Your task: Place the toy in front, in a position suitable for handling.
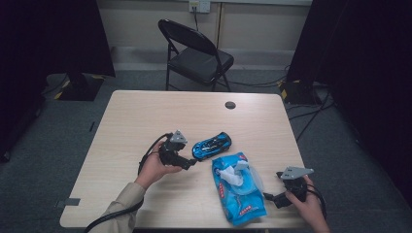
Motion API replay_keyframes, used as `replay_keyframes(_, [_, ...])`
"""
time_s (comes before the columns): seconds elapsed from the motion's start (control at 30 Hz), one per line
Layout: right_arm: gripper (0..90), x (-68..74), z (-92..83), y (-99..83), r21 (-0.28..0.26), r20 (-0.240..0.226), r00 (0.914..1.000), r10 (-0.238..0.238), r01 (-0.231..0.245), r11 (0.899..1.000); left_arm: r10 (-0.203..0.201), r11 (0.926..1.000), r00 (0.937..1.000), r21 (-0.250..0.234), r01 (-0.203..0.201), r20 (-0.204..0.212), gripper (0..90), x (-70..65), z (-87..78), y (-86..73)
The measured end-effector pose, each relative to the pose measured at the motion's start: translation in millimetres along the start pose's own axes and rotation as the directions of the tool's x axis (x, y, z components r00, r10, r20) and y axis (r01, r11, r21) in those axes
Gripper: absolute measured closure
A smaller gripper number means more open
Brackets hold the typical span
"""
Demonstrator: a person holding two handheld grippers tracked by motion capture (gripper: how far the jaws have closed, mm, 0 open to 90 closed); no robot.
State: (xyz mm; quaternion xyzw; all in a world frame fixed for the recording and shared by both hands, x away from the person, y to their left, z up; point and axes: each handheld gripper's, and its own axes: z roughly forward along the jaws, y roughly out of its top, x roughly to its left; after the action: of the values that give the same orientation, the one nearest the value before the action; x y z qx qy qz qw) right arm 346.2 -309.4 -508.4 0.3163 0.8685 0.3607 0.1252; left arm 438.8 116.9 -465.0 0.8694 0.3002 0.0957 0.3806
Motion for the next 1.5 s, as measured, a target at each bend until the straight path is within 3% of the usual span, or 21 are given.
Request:
replay_keyframes(0.3, [0.0,0.0,0.0,0.0,0.0,0.0,1.0,0.0,0.0,1.0,-0.017,0.9998,0.9998,0.005,0.017,-0.013,16.6,3.8,16.1,17.7])
replay_keyframes(0.4, [0.0,0.0,0.0,0.0,0.0,0.0,1.0,0.0,0.0,1.0,0.002,1.0,1.0,0.006,-0.002,-0.009,15.8,4.2,19.0,21.4])
replay_keyframes(0.53, [0.0,0.0,0.0,0.0,0.0,0.0,1.0,0.0,0.0,1.0,-0.005,1.0,0.9999,0.004,0.005,-0.012,16.1,7.0,26.1,26.9])
replay_keyframes(0.67, [0.0,0.1,0.0,0.0,0.0,0.0,1.0,0.0,0.0,1.0,0.005,0.9997,1.0,0.022,-0.005,-0.006,16.2,10.1,35.9,31.8])
replay_keyframes(0.87, [0.0,0.1,-0.1,-0.2,0.0,-0.001,1.0,-0.001,0.001,1.0,0.007,0.9999,0.9999,0.01,-0.007,0.008,16.6,9.3,46.9,40.0])
replay_keyframes(1.0, [0.0,0.2,-0.3,-0.4,-0.001,0.0,1.0,-0.003,0.003,1.0,-0.01,0.9998,0.9998,0.015,0.01,0.019,15.9,8.4,55.9,43.6])
replay_keyframes(1.5, [0.0,0.9,-1.4,-1.4,0.0,-0.001,1.0,-0.003,0.003,1.0,0.038,0.9989,0.9986,0.026,-0.039,0.036,18.2,5.2,76.7,51.5])
